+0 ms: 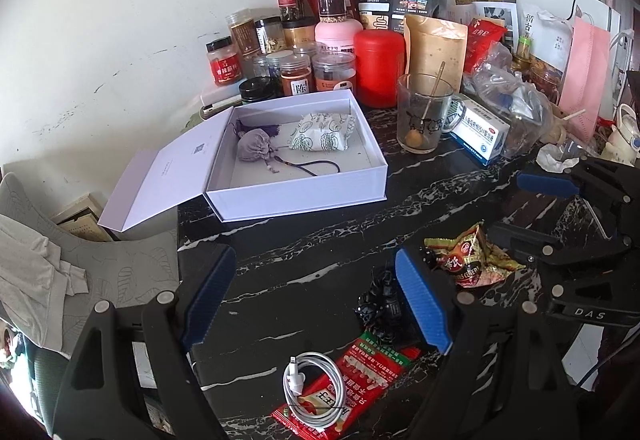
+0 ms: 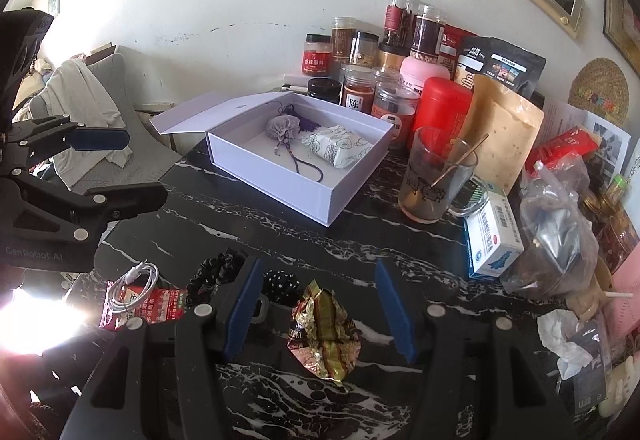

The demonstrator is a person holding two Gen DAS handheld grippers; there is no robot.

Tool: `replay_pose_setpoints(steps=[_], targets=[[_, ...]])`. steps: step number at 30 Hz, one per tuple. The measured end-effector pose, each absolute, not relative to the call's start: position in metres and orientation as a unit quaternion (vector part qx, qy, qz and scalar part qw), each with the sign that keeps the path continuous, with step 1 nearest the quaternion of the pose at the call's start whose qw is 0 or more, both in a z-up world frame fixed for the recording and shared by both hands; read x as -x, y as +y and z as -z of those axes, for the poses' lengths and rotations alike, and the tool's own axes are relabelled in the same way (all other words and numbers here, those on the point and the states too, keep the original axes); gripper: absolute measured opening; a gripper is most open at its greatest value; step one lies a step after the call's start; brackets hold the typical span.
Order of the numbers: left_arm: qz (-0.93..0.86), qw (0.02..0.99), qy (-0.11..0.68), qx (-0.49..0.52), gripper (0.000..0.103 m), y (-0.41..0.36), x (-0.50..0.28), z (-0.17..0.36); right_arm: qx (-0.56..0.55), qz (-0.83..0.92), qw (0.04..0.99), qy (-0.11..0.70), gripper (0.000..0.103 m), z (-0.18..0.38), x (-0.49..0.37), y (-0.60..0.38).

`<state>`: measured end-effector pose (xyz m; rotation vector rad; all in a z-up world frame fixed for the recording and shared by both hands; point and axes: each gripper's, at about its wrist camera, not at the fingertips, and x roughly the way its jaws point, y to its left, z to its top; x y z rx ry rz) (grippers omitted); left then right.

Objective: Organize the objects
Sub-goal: 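Grasp the green-gold snack bag with the right tool while the left tool grasps the black fabric item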

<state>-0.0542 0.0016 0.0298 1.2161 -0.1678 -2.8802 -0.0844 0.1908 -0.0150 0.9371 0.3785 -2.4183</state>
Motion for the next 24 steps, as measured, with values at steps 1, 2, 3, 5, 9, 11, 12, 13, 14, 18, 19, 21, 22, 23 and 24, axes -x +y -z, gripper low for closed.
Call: replay_pose_setpoints(steps=[1,2,3,5,9,11,12,13,14,18,19,21,22,23,24], targets=[[0.920,0.004,-0.055,-0.388,0.081,0.002,0.055,-0.027,-0.348,0.891,0.256,0.136,0.060,0.018,0.085,0.192],[0.920,0.001,-0.055,-0.387,0.081,0.003,0.056,-0.025,-0.350,0.891,0.256,0.133,0.062,0.021,0.086,0.193],[0.921,-0.001,-0.055,-0.387,0.081,0.004,0.056,-0.022,-0.354,0.890,0.256,0.129,0.062,0.024,0.087,0.194],[0.919,-0.008,-0.055,-0.390,0.081,0.006,0.057,-0.015,-0.362,0.888,0.255,0.125,0.063,0.031,0.089,0.195],[0.911,-0.022,-0.054,-0.407,0.081,0.010,0.062,0.003,-0.370,0.887,0.247,0.124,0.063,0.040,0.094,0.198],[0.908,-0.027,-0.053,-0.416,0.081,0.012,0.064,0.013,-0.373,0.887,0.245,0.122,0.063,0.043,0.096,0.200],[0.906,-0.030,-0.052,-0.419,0.081,0.012,0.065,0.017,-0.375,0.887,0.242,0.123,0.063,0.046,0.098,0.201],[0.905,-0.031,-0.050,-0.422,0.081,0.012,0.066,0.021,-0.376,0.887,0.238,0.125,0.063,0.047,0.098,0.202],[0.903,-0.033,-0.049,-0.425,0.081,0.013,0.067,0.026,-0.376,0.887,0.234,0.127,0.063,0.050,0.098,0.203],[0.896,-0.041,-0.048,-0.440,0.081,0.013,0.070,0.042,-0.385,0.886,0.228,0.124,0.066,0.059,0.101,0.207],[0.893,-0.043,-0.047,-0.445,0.081,0.014,0.072,0.047,-0.387,0.886,0.225,0.123,0.069,0.061,0.102,0.208],[0.890,-0.050,-0.042,-0.452,0.081,0.015,0.073,0.054,-0.389,0.886,0.221,0.121,0.069,0.066,0.103,0.211],[0.888,-0.053,-0.039,-0.456,0.081,0.015,0.074,0.058,-0.391,0.886,0.218,0.118,0.069,0.068,0.104,0.212],[0.886,-0.055,-0.038,-0.459,0.081,0.014,0.075,0.062,-0.394,0.886,0.216,0.114,0.069,0.070,0.106,0.214],[0.884,-0.056,-0.037,-0.462,0.081,0.014,0.076,0.066,-0.398,0.885,0.216,0.108,0.069,0.073,0.108,0.215]])
